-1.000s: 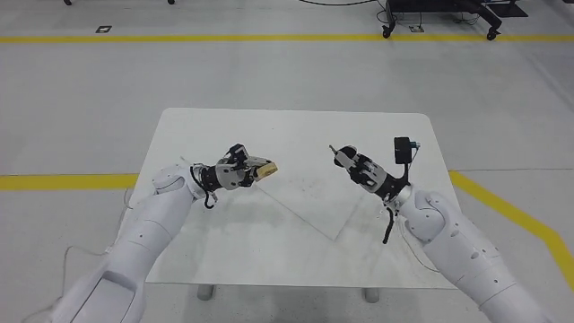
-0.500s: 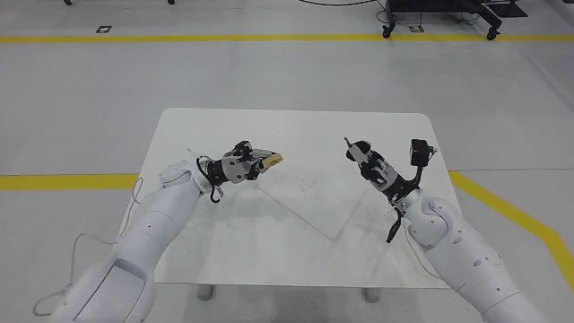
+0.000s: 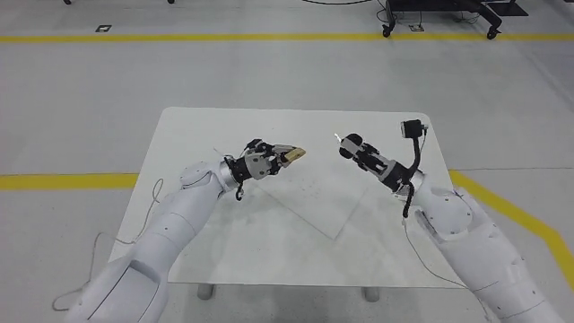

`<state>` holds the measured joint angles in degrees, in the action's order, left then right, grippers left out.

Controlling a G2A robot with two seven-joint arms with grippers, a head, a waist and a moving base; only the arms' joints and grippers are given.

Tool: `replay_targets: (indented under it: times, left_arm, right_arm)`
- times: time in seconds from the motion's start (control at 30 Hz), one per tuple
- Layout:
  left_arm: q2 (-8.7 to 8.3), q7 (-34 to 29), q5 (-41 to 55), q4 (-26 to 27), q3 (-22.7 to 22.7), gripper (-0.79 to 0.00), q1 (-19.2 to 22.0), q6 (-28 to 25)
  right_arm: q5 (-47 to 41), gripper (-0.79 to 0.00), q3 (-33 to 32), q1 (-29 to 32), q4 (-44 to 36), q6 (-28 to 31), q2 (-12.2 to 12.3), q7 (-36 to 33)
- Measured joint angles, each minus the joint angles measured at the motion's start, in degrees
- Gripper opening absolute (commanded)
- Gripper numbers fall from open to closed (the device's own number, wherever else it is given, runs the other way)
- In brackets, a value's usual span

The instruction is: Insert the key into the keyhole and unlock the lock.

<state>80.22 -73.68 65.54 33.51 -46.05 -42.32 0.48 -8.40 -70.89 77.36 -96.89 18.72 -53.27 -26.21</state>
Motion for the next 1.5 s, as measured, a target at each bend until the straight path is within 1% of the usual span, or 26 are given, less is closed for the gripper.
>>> replay_targets:
  times: [0.1, 0.2, 0.23, 0.3, 0.4, 0.97, 1.07, 1.17, 1.27, 1.33, 1.43, 1.5]
  left_arm:
    - [1.22, 0.16, -1.40, -0.55, 1.00, -0.785, 1.64, -3.29]
    - [1.80, 1.20, -4.21, -3.54, 1.58, -0.785, 2.87, -6.54]
    - [1.87, 1.28, -4.61, -4.79, 1.53, -0.785, 3.04, -7.02]
    - [1.96, 1.06, -5.00, -7.53, 1.16, -0.785, 3.38, -7.54]
    - [2.16, 1.40, -4.11, -9.44, 0.36, -0.785, 3.76, -7.29]
    - [2.18, 1.50, -4.07, -9.40, 0.34, -0.785, 3.77, -7.30]
    - [2.18, 1.50, -4.07, -9.40, 0.34, -0.785, 3.77, -7.30]
    - [2.18, 1.50, -4.07, -9.40, 0.34, -0.785, 3.77, -7.30]
    - [2.18, 1.50, -4.07, -9.40, 0.34, -0.785, 3.77, -7.30]
    - [2.18, 1.50, -4.07, -9.40, 0.34, -0.785, 3.77, -7.30]
    - [2.18, 1.55, -4.12, -9.33, 0.36, -0.785, 3.73, -7.34]
    - [2.03, 2.90, -5.96, -7.66, 0.69, -0.785, 3.15, -8.44]
  right_arm:
    - [-3.63, -0.785, -3.67, 0.63, -4.32, -13.20, 0.69, -6.73]
    - [-5.19, -0.785, -4.85, 1.75, -8.17, -20.70, 0.78, -8.11]
    - [-5.53, -0.785, -5.03, 2.12, -9.15, -21.99, 0.79, -8.18]
    - [-5.04, -0.785, -5.27, 2.99, -11.23, -23.94, 0.81, -7.83]
    - [-4.66, -0.785, -5.13, 3.46, -12.67, -24.59, 0.77, -7.51]
    - [-4.70, -0.785, -5.13, 3.42, -12.50, -24.52, 0.77, -7.54]
    - [-6.33, -0.785, -4.99, 4.24, -11.83, -24.77, 0.67, -8.19]
    - [-8.99, -0.785, -4.78, 4.89, -11.05, -27.17, 0.57, -10.44]
    - [-13.08, -0.785, -3.18, 3.80, -10.20, -31.33, 0.14, -11.80]
    - [-15.29, -0.785, -1.84, 2.52, -9.60, -34.57, -0.24, -11.38]
    - [-18.97, -0.785, 1.12, -0.55, -8.88, -41.17, -1.04, -9.84]
    - [-20.02, -0.785, 3.38, -2.87, -8.94, -44.62, -1.66, -8.88]
